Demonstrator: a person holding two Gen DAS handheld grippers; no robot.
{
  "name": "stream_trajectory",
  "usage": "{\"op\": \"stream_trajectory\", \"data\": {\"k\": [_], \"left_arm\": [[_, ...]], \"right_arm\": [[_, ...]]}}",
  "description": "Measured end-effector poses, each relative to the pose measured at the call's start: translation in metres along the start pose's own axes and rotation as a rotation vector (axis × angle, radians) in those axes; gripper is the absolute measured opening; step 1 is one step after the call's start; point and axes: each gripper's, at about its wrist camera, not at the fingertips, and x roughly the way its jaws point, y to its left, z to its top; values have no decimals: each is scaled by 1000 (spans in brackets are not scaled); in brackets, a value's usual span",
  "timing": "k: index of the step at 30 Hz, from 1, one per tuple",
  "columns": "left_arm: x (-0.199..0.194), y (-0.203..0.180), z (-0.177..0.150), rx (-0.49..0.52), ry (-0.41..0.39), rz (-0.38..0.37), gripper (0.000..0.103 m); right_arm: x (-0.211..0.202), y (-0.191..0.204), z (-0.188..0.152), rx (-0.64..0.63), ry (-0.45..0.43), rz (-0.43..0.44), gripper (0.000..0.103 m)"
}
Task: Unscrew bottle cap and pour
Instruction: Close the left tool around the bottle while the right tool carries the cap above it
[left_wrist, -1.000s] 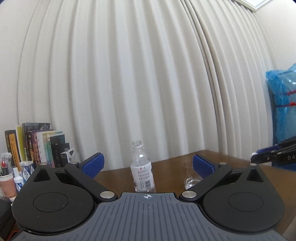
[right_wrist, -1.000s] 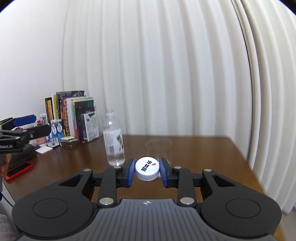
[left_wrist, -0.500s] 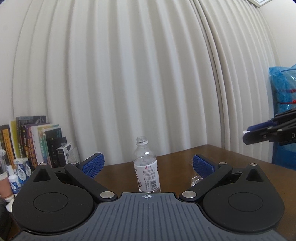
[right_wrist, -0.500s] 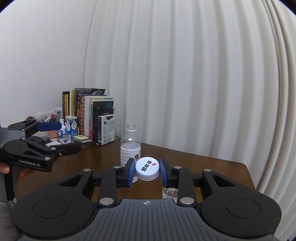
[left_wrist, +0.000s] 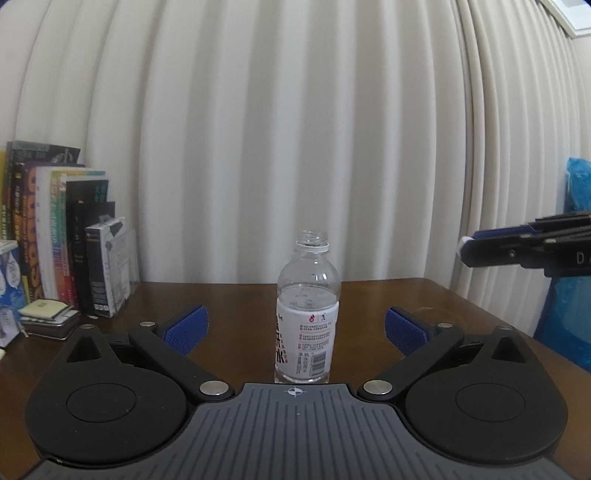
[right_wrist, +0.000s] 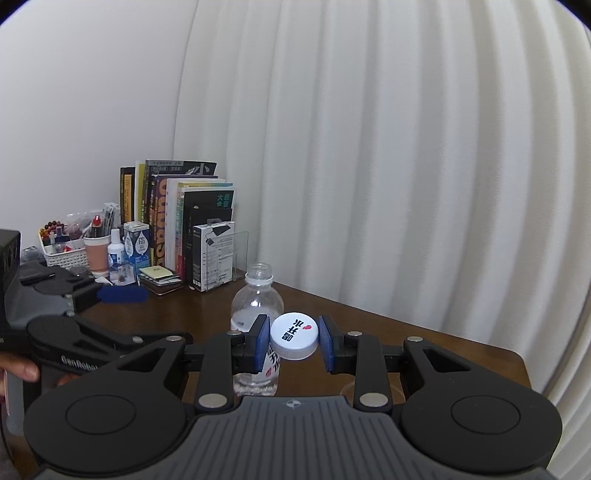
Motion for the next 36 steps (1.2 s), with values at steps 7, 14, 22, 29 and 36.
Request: {"op": "stream_trajectory", "data": {"k": [7,14,22,29,36], "left_arm": [[46,3,2,30,21,-74,103],[79,4,-5,31,46,-147,103],[101,11,-8,-7,34,-225,103],[111,9,-14,33,45,-236,95],[119,11,-18,61,27,-233,82]], "right_arm": [[26,-12,11,-13,4,13,32],[47,-18,17,-26,9,34,32],[62,-24,19,-28,19,56,32],[76,-20,20,-52,42,75,32],[87,-14,23,-70,48,93,32]]}}
